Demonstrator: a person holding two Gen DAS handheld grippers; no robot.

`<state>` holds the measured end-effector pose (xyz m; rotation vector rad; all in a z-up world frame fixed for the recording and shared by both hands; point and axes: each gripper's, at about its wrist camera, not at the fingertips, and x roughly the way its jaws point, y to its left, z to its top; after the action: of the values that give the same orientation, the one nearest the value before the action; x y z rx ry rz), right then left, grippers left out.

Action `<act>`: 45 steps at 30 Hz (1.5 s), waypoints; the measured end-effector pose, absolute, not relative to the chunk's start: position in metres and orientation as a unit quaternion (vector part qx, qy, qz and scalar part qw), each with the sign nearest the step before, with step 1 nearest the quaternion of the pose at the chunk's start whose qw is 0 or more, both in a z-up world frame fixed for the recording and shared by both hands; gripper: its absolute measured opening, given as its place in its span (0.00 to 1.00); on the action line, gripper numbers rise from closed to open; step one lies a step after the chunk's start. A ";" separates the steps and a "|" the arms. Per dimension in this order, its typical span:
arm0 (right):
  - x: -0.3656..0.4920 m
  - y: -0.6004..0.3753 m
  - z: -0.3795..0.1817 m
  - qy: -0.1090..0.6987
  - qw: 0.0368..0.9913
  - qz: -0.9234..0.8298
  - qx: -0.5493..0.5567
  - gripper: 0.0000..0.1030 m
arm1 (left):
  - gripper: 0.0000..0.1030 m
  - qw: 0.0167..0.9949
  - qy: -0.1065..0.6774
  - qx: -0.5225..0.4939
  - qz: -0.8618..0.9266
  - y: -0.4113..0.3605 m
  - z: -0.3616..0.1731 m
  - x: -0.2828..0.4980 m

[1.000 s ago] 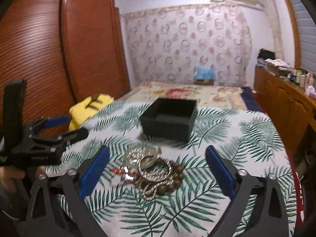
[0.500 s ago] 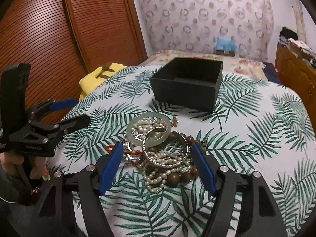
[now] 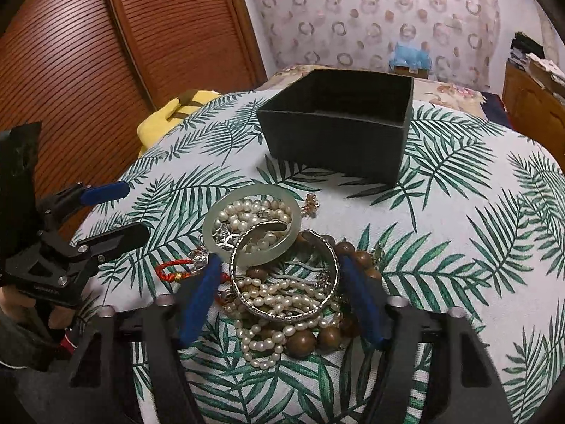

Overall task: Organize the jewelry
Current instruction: 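Grasp the silver cuff bangle with the right tool while the left tool grasps the jade bangle, then carry both bangles into the black box and open both tools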

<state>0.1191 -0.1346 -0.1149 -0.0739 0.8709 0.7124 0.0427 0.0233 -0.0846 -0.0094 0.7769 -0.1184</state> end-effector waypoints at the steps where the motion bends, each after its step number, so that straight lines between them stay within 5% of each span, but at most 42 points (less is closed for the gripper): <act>1: 0.118 -0.136 -0.114 0.409 0.847 0.336 -0.038 0.62 | 0.93 0.923 0.380 -0.005 -0.060 0.023 -0.085 0.044; 19: 0.104 -0.200 -0.092 0.365 0.888 0.280 -0.026 0.62 | 0.92 0.906 0.400 0.023 -0.135 -0.021 -0.087 0.079; 23: 0.105 -0.200 -0.094 0.365 0.888 0.278 -0.025 0.62 | 0.82 0.896 0.416 0.022 -0.153 -0.031 -0.089 0.091; 32: 0.103 -0.199 -0.087 0.353 0.891 0.284 -0.023 0.62 | 0.81 0.884 0.435 0.054 -0.163 -0.053 -0.098 0.108; 39: 0.102 -0.199 -0.088 0.352 0.891 0.286 -0.023 0.62 | 0.67 0.879 0.443 0.076 -0.160 -0.061 -0.104 0.115; 45: 0.102 -0.200 -0.088 0.349 0.892 0.285 -0.025 0.62 | 0.67 0.887 0.427 0.071 -0.160 -0.061 -0.099 0.105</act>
<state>0.1018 -0.1997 -0.0878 -0.0509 0.7239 0.5919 0.1054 -0.0608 -0.0990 0.1485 0.8867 -0.3320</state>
